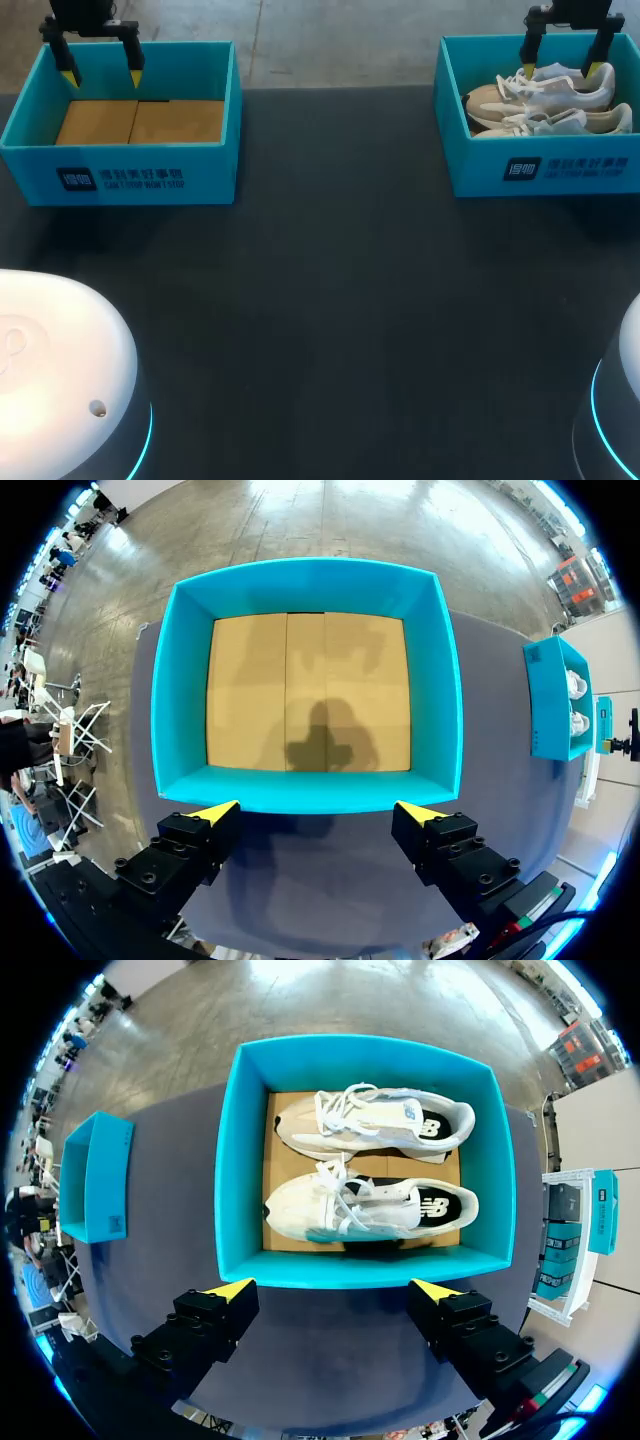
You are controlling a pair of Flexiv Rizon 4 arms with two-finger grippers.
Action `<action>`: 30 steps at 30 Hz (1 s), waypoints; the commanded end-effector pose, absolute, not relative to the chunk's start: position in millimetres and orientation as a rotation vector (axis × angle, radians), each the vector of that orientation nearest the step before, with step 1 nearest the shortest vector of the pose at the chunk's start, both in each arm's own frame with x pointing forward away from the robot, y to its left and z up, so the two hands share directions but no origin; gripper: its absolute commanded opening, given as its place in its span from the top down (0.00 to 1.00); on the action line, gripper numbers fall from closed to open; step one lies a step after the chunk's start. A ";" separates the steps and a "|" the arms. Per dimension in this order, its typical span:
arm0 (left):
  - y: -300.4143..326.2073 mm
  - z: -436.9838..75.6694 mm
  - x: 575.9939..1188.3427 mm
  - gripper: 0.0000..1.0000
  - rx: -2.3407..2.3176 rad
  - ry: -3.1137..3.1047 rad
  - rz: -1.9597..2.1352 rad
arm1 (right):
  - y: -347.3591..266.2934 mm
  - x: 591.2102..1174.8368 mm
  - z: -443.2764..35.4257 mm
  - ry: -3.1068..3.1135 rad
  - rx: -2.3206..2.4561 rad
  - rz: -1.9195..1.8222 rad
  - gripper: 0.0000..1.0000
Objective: Take the shoe out of the shoebox, open the shoe tongue, remove and reinsert the insole, then place the shoe into the shoebox
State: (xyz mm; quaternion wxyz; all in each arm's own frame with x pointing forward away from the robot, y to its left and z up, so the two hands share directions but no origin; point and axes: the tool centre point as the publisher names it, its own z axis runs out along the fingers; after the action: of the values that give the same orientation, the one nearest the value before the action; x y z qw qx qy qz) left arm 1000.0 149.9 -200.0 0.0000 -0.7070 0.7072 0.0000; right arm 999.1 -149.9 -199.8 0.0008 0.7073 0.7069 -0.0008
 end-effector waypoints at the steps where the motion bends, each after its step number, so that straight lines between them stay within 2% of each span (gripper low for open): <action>1: 149.9 -200.0 1000.0 0.00 -2.221 2.222 0.000 | -150.1 999.1 -200.1 2.220 2.221 0.000 0.00; 15: 149.9 -200.0 1000.0 0.00 -2.221 2.222 0.000 | -193.7 1011.2 -205.4 2.148 2.239 0.031 0.00; 30: 149.9 -200.0 1000.0 0.00 -2.221 2.222 0.000 | -266.1 1032.7 -253.3 1.958 2.329 0.016 0.00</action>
State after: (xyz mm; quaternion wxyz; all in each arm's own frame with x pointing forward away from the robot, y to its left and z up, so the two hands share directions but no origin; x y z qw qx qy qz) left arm 1000.0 149.9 -200.0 0.0000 -0.7070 0.7072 0.0000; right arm 1029.0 -262.3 -245.7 0.0544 0.7639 0.6430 0.0045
